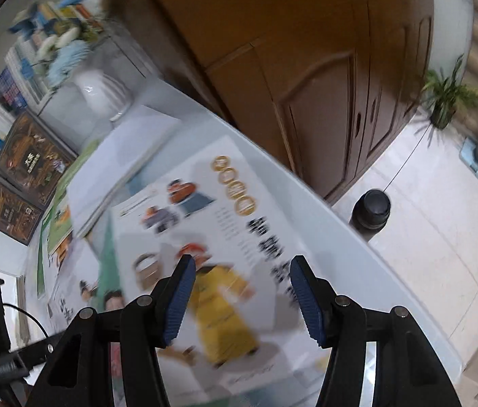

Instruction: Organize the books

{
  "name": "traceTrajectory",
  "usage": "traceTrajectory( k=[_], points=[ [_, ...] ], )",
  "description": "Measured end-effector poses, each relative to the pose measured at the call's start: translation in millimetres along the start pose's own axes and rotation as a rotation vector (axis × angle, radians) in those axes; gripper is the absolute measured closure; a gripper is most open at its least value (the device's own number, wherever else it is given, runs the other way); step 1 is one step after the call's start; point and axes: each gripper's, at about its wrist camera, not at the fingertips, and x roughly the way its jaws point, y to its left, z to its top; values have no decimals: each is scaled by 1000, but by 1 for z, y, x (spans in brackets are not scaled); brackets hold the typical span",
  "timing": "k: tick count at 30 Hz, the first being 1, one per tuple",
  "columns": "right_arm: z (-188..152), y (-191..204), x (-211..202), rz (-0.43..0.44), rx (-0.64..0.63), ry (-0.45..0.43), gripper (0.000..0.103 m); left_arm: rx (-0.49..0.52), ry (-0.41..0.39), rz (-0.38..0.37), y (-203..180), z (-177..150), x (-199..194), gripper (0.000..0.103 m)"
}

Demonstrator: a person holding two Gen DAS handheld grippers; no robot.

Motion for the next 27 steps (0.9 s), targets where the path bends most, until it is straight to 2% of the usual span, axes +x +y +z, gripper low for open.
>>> traceTrajectory(
  k=[3,5,8,11,14,16,20,23,27],
  points=[
    [16,-11,10,-2,-9,7,47,-5,17,5,-2,1,11,75],
    [22,-8,16,-35,-42,-3,47,-14,22,9,-2,0,14,75],
    [25,-3,33,-12,-89,63,46,-32,27,12,4,1,16,75],
    [25,10,39,-28,-167,80,44,-58,31,-6,10,2,17,75],
    [20,21,36,23,-212,104,44,-74,30,-24,12,2,18,75],
    [15,33,34,49,-259,120,44,-77,29,-34,14,0,17,75],
    [-3,73,29,21,-398,109,43,-56,13,13,23,-9,3,75],
    [-15,91,29,59,-417,137,43,-92,-3,27,39,-19,-15,75],
    [-47,120,35,120,-450,204,43,-164,-44,72,72,-46,-47,75]
  ],
)
